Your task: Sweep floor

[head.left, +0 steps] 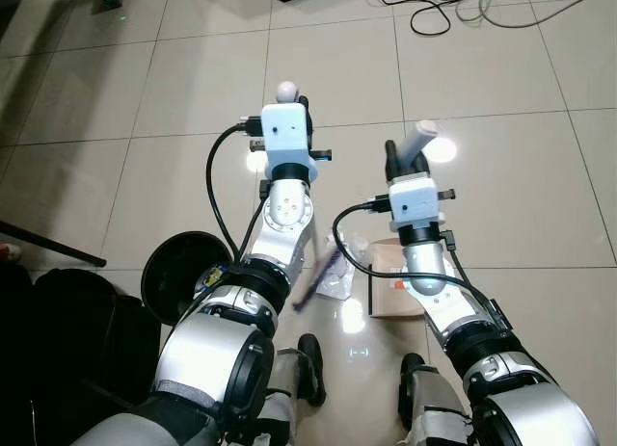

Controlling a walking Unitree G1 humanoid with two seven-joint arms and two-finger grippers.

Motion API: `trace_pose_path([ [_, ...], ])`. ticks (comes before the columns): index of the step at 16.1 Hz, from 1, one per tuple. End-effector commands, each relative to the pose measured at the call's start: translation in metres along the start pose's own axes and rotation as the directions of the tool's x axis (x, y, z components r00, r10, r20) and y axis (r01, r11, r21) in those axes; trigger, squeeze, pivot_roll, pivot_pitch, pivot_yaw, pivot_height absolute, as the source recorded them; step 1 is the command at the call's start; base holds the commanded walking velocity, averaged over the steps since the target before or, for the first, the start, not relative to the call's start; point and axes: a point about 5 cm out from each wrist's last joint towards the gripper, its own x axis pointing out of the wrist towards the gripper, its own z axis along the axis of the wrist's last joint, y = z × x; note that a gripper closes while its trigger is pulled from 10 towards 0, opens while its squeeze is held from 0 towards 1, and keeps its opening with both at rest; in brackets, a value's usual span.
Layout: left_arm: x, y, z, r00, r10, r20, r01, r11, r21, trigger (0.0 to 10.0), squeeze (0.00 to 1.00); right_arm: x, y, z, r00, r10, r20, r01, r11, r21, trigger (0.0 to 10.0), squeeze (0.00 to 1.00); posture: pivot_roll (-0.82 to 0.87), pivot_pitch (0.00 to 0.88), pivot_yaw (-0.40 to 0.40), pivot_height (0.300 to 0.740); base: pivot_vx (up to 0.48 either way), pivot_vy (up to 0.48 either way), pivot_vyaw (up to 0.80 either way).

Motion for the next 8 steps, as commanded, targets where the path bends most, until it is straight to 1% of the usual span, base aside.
trace_pose_path([
  [1, -0.003, -0.044, 0.013, 0.992, -0.124, 0.041, 0.128, 0.982, -0.136, 10.0, 0.00, -0.018, 0.016, -0.013, 0.995, 0.054, -0.087, -0.054, 0.999, 0.008, 10.0, 0.00, 0.15, 0.341, 0.186, 0.740, 0.000, 0.000, 0.00],
  [2, -0.003, -0.048, 0.014, 0.988, -0.149, 0.043, 0.154, 0.977, -0.149, 10.0, 0.00, -0.019, 0.016, -0.014, 0.994, 0.057, -0.091, -0.056, 0.998, 0.007, 10.0, 0.00, 0.16, 0.343, 0.187, 0.740, 0.000, 0.000, 0.00],
  [3, -0.006, -0.056, 0.016, 0.976, -0.211, 0.061, 0.218, 0.962, -0.162, 10.0, 0.00, -0.020, 0.016, -0.015, 0.994, 0.060, -0.097, -0.060, 0.998, 0.005, 10.0, 0.00, 0.15, 0.340, 0.182, 0.740, 0.000, 0.000, 0.00],
  [4, -0.010, -0.064, 0.019, 0.955, -0.282, 0.088, 0.293, 0.938, -0.186, 10.0, 0.00, -0.021, 0.016, -0.016, 0.993, 0.060, -0.099, -0.060, 0.998, 0.002, 10.0, 0.00, 0.15, 0.333, 0.181, 0.740, 0.000, 0.000, 0.00],
  [5, -0.010, -0.065, 0.019, 0.951, -0.294, 0.093, 0.307, 0.932, -0.192, 10.0, 0.00, -0.021, 0.016, -0.016, 0.993, 0.060, -0.098, -0.060, 0.998, 0.002, 10.0, 0.00, 0.15, 0.333, 0.181, 0.740, 0.000, 0.000, 0.00],
  [6, -0.012, -0.070, 0.023, 0.931, -0.344, 0.127, 0.364, 0.906, -0.216, 10.0, 0.00, -0.022, 0.015, -0.016, 0.993, 0.066, -0.099, -0.066, 0.998, -0.004, 10.0, 0.00, 0.15, 0.326, 0.172, 0.740, 0.000, 0.000, 0.00],
  [7, -0.013, -0.072, 0.025, 0.923, -0.359, 0.139, 0.382, 0.896, -0.224, 10.0, 0.00, -0.022, 0.015, -0.016, 0.993, 0.067, -0.099, -0.068, 0.998, -0.005, 10.0, 0.00, 0.15, 0.326, 0.174, 0.740, 0.000, 0.000, 0.00],
  [8, -0.015, -0.077, 0.030, 0.897, -0.405, 0.178, 0.438, 0.866, -0.239, 10.0, 0.00, -0.022, 0.015, -0.017, 0.993, 0.073, -0.098, -0.074, 0.997, -0.009, 10.0, 0.00, 0.15, 0.326, 0.173, 0.740, 0.000, 0.000, 0.00],
])
